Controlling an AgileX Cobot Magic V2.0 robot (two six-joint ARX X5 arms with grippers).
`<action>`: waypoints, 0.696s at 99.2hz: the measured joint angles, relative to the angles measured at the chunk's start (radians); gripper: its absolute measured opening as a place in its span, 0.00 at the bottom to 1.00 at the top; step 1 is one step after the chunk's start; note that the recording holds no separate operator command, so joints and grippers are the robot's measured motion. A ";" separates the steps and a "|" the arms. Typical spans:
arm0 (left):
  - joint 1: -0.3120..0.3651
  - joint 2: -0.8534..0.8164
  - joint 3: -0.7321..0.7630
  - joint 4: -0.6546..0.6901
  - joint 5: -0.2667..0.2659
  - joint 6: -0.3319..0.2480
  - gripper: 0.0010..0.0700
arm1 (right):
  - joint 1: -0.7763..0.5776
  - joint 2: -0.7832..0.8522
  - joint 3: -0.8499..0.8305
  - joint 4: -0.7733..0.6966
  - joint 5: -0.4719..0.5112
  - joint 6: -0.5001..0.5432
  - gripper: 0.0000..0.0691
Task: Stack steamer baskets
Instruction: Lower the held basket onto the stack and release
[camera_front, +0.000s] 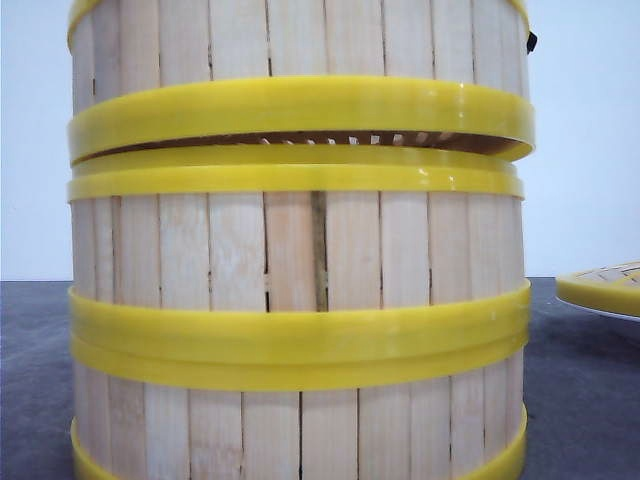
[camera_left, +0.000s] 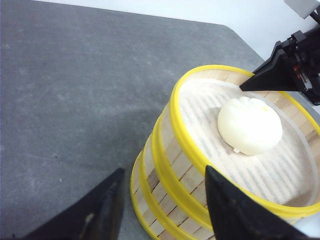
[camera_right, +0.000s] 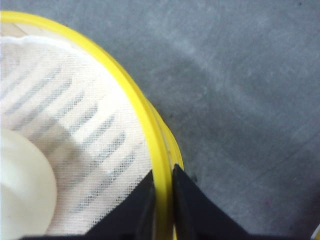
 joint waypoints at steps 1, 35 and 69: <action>0.000 0.000 0.000 0.000 0.000 0.000 0.42 | 0.000 0.002 0.000 -0.001 0.000 0.000 0.04; 0.000 0.000 0.000 0.001 0.000 0.000 0.42 | 0.000 0.028 0.000 0.002 0.000 -0.005 0.04; 0.000 0.000 0.000 0.001 0.000 0.000 0.42 | -0.001 0.016 0.000 0.036 -0.005 0.005 0.49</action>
